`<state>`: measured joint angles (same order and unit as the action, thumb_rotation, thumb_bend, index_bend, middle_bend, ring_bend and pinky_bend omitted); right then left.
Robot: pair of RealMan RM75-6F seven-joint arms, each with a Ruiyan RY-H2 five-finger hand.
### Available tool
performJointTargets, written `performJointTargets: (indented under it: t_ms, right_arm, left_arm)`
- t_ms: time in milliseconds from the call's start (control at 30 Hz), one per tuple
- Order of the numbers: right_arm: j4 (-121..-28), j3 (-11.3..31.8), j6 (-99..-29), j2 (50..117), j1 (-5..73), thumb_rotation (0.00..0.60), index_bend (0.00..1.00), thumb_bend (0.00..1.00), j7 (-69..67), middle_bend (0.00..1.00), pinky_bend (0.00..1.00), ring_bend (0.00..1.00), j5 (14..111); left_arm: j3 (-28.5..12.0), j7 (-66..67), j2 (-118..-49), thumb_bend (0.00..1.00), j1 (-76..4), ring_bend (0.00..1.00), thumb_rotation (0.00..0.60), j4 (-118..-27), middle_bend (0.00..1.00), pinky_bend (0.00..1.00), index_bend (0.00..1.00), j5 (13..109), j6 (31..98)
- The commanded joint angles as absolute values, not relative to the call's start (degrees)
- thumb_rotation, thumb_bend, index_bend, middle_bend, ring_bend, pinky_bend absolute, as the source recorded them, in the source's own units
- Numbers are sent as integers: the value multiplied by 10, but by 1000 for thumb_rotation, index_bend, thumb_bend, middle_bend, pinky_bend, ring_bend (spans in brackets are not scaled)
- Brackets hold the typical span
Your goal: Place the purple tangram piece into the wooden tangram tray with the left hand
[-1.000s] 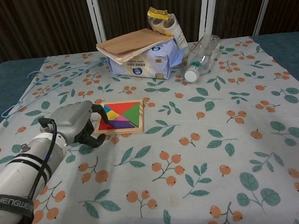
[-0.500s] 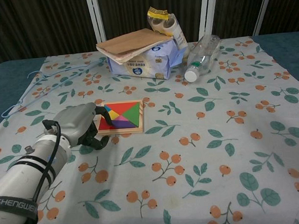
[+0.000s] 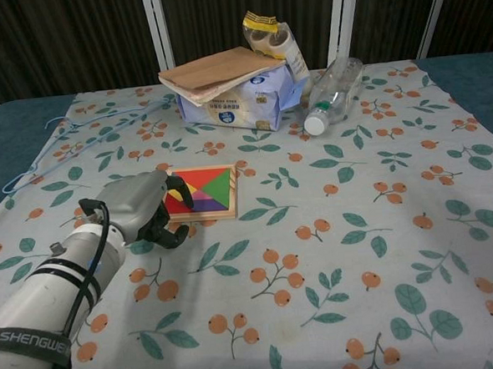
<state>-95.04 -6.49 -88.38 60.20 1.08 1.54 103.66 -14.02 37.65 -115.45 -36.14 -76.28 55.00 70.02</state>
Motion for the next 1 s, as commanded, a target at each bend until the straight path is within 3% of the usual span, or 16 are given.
performJointTargets:
  t_ms: [33,233,300,333,367,400,467,500,600,667,767,1000]
  right_arm:
    - [-950,-65,-885,602,11,600,0,160,15,0,0,0,1037]
    - [-947,-65,-890,600,9,600,0,160,10,0,0,0,1038]
    - [-947,-65,-891,599,8,600,0,160,8,0,0,0,1038]
    - [-946,-65,-891,600,8,600,0,160,9,0,0,0,1038]
    - [-946,-65,-891,600,8,600,0,160,11,0,0,0,1039]
    - [-947,-65,-889,601,9,600,0,160,12,0,0,0,1039]
    - [-948,-65,-887,603,9,600,0,160,19,0,0,0,1039]
    - [-948,-65,-885,605,9,600,0,160,24,0,0,0,1039]
    - [-953,-62,-873,614,11,600,0,160,46,0,0,0,1031]
    - [-958,-59,-865,620,12,600,0,160,60,0,0,0,1022]
    - [-964,-54,-855,631,14,600,0,160,85,0,0,0,1016]
    - [-968,-56,-842,647,15,600,0,160,126,0,0,0,1014]
  left_arm:
    - [-141,374,-1152,385,-361,1000,600,-768,1000,1000,390,555,704]
    - [-106,323,-1081,384,-334,1000,600,-848,994,1000,336,628,724]
    - [-76,288,-1035,383,-313,961,600,-884,907,995,286,675,741]
    - [-50,249,-998,383,-297,864,600,-909,800,935,253,708,747]
    - [-28,215,-966,384,-285,762,600,-928,708,842,223,732,747]
    - [-5,179,-931,387,-273,533,600,-946,531,576,165,756,749]
    - [49,94,-859,391,-239,250,600,-955,308,190,97,830,785]
    - [70,62,-838,394,-221,132,600,-939,212,63,80,865,816]
    - [110,-19,-811,404,-147,16,600,-826,97,24,75,928,935]
    - [104,-57,-820,405,-118,0,600,-754,53,19,83,916,965]
    - [92,-99,-815,390,-109,0,600,-699,12,1,76,889,939]
    - [85,-132,-801,394,-103,0,600,-705,9,0,64,921,950]
